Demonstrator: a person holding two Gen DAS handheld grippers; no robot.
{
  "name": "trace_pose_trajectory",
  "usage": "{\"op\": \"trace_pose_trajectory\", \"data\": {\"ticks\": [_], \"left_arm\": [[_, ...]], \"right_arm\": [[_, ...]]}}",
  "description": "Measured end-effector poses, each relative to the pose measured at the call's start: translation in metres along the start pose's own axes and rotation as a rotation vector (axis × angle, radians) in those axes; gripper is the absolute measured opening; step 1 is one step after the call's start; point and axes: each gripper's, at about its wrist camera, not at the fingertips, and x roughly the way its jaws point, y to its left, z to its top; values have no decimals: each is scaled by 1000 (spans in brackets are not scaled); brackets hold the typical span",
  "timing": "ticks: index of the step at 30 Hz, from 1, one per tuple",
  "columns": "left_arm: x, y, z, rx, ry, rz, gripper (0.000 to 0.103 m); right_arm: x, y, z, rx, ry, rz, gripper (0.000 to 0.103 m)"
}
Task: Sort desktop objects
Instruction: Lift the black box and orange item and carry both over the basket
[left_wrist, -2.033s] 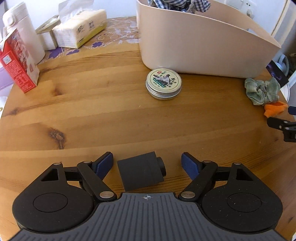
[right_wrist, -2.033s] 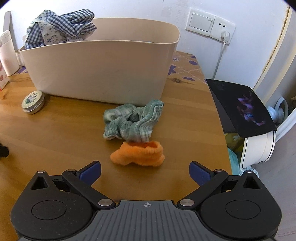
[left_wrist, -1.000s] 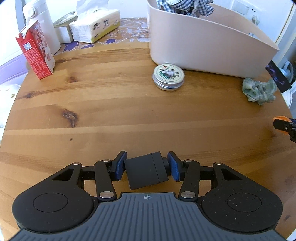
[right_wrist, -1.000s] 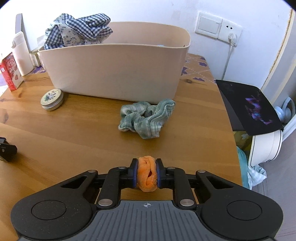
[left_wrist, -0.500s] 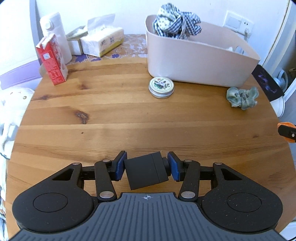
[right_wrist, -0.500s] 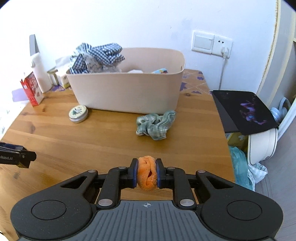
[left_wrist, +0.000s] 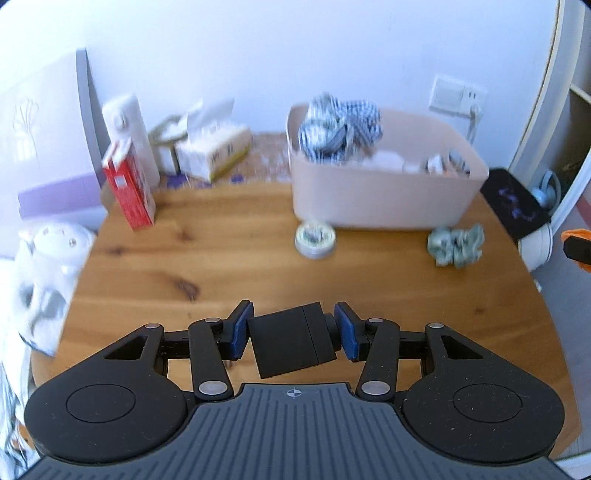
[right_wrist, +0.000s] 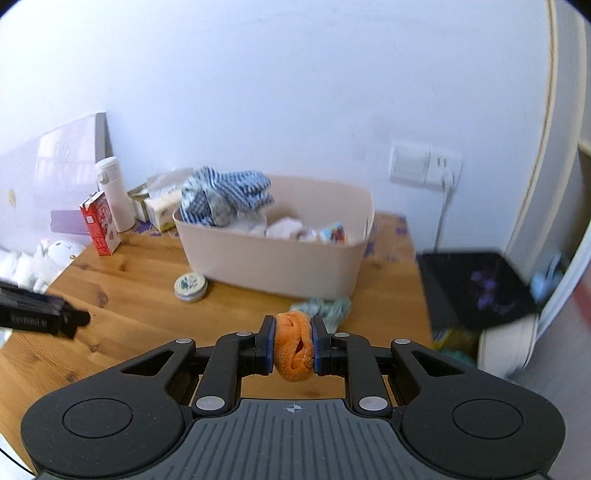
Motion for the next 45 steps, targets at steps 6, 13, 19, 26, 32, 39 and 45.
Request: {"op": "trace_pose_trajectory", "data": {"ticks": [6,13,19,26,32,39,45], "left_arm": [[-15,2,37,31,-65,10,49],[-26,3,81,44,-139,0,49],[-19,-1,115,59,-172,-29,49],[-2,-11,155,106,-220,-63,49],[24,-26,187,161,-247,-86,49],[68,-44,212,215,-230,-115,49],[114,-59,216,243,-180,-144,49]], "right_arm": [[-14,-4,31,-22,-61,10,18],[-20,-6,62,-42,-127,10,18],[-13,0,88,-53,-178,25,18],[3,-1,122,-44,-223,11,18],[33,-5,144,-47,-225,-22,18],[82,-10,157,-41,-190,-53,18],[125,-15,156,-39,-133,-76,18]]}}
